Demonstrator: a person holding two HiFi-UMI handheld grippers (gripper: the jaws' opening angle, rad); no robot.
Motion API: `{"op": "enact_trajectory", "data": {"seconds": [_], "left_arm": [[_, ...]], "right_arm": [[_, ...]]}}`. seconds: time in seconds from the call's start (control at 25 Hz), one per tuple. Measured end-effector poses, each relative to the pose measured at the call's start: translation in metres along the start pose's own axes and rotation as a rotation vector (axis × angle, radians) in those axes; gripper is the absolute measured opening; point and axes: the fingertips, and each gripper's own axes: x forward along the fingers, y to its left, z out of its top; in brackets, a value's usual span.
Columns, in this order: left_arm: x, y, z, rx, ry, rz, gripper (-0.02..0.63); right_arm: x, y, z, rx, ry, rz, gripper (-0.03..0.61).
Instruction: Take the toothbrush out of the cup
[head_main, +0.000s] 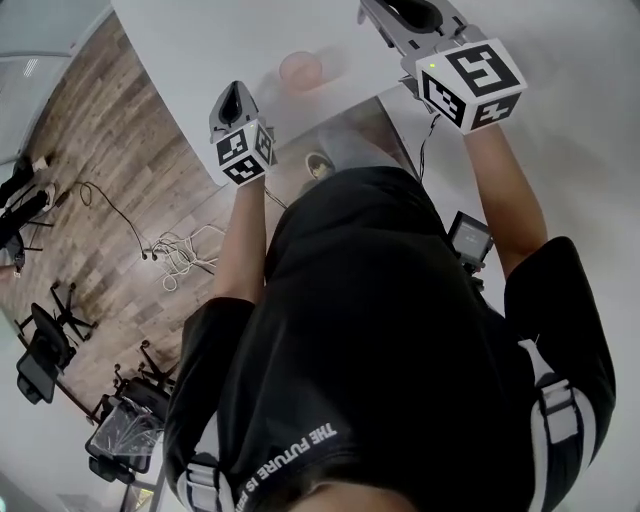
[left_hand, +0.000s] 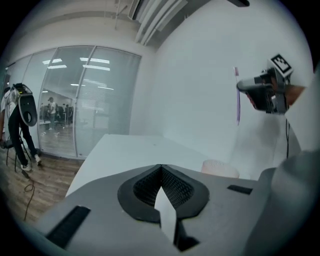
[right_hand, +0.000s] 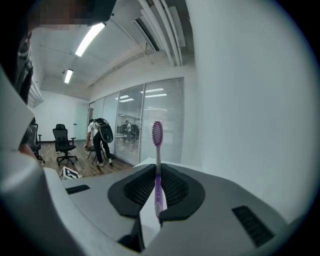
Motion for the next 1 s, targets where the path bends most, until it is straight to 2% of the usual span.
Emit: {"op": "enact_trajectory", "data": {"seconds": [0.2, 0.4, 0.68, 1.0], "left_arm": [[-0.014, -0.007, 0.055, -0.065, -0.068, 0.024, 0.018], [-0.035, -0.020, 0.081, -0.015, -0.071, 0.037, 0.018], [-0.051, -0.049, 0.094, 0.053, -0.089, -0.008, 0.018], [-0.049, -0.058, 0.103, 0.048, -0.096, -0.022, 0.018]], "right_arm": [[-0.013, -0.014, -0.015, 0.021, 0.009, -0.045, 0.046], [-0.027, -0.018, -0.029, 0.060, 0.014, -0.093, 0.046], [-0.042, -0.017, -0.047, 0.111, 0.014, -0.125, 0.046], [-0.053, -0.023, -0.053, 0.124, 0.017, -0.142, 0.046]]}}
